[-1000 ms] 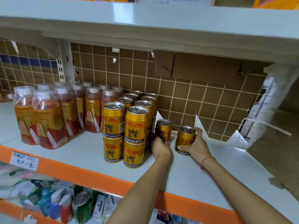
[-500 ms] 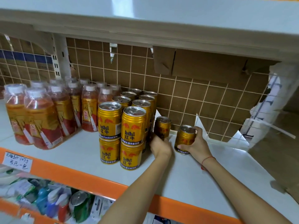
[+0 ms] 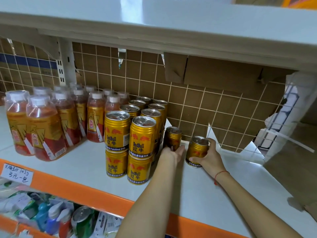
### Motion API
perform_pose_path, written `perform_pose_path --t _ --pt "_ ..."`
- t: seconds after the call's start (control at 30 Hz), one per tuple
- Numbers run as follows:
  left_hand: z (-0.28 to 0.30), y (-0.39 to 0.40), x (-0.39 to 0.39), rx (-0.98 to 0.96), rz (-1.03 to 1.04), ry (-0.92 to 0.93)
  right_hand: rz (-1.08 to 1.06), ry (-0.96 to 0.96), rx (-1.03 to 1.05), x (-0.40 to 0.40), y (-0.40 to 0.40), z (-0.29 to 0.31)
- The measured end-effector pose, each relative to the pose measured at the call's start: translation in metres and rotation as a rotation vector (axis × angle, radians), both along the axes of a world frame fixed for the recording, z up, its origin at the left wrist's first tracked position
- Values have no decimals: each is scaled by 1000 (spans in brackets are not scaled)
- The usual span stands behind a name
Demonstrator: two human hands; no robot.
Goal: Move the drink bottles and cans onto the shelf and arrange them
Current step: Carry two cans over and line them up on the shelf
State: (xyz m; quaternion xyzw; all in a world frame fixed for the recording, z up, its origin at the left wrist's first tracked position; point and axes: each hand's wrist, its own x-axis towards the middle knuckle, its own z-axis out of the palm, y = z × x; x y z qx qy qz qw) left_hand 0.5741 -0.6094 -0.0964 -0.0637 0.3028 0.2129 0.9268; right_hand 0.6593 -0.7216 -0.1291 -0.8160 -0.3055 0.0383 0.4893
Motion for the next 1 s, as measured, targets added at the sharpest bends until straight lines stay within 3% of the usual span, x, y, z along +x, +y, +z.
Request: perform_pose_path --t 0.3,0.6,0.77,0.9,1.0 --pt "-6 11 17 14 60 12 -8 -3 7 0 0 -1" --pt "-2 3 14 237 6 131 -9 -2 -11 -2 1 1" --pt "-8 4 20 591 -137 384 -11 10 -23 -3 1 3" --pt "-31 4 34 1137 -345 787 -5 25 -17 -5 1 4" --pt "-33 -1 33 1270 -318 908 -15 13 -21 -4 1 5"
